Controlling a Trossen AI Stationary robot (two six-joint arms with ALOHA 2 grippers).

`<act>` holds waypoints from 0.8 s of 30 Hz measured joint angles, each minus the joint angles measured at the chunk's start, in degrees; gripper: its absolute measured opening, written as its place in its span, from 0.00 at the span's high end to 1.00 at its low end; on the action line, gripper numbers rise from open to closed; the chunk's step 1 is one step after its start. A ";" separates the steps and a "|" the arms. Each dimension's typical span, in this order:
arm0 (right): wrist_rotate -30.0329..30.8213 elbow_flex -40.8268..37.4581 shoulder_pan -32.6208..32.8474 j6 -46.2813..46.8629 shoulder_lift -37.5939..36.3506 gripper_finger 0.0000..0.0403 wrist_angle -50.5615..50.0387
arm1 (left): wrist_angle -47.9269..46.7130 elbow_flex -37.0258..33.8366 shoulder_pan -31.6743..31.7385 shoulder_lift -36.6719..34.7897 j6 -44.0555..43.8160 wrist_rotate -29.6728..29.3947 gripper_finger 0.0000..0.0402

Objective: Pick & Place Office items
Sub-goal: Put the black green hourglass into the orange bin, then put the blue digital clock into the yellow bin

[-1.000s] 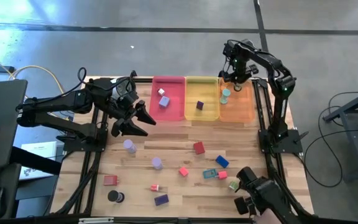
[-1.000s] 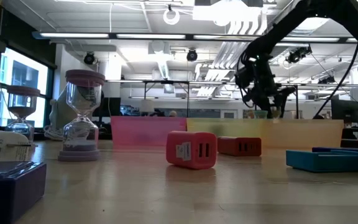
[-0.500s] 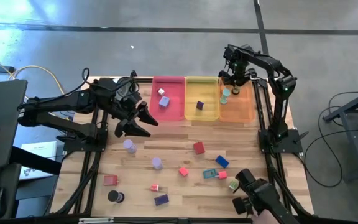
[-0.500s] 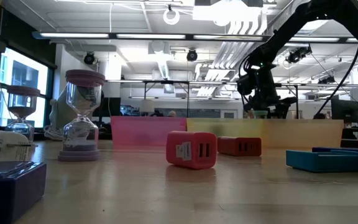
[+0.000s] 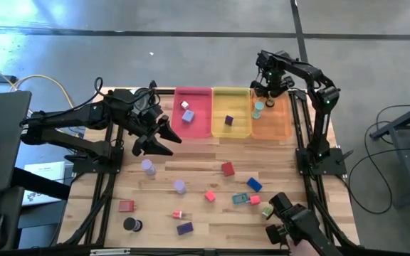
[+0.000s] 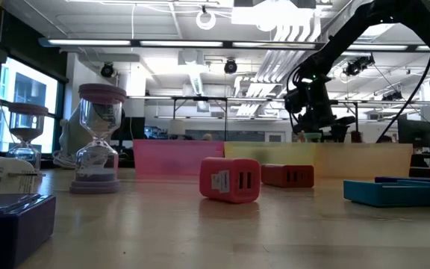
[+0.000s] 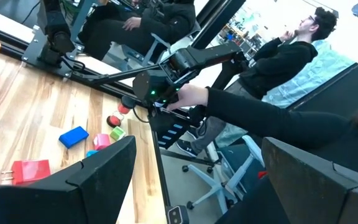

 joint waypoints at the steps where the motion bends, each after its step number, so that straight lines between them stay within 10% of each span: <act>1: 0.01 0.00 -0.02 -0.05 -0.02 0.29 -0.06 | 0.01 0.00 0.00 0.00 0.00 0.00 0.15; 24: 1.82 -0.07 0.20 -0.16 -10.68 0.14 -2.99 | 0.07 0.00 0.00 0.50 0.02 -0.06 0.15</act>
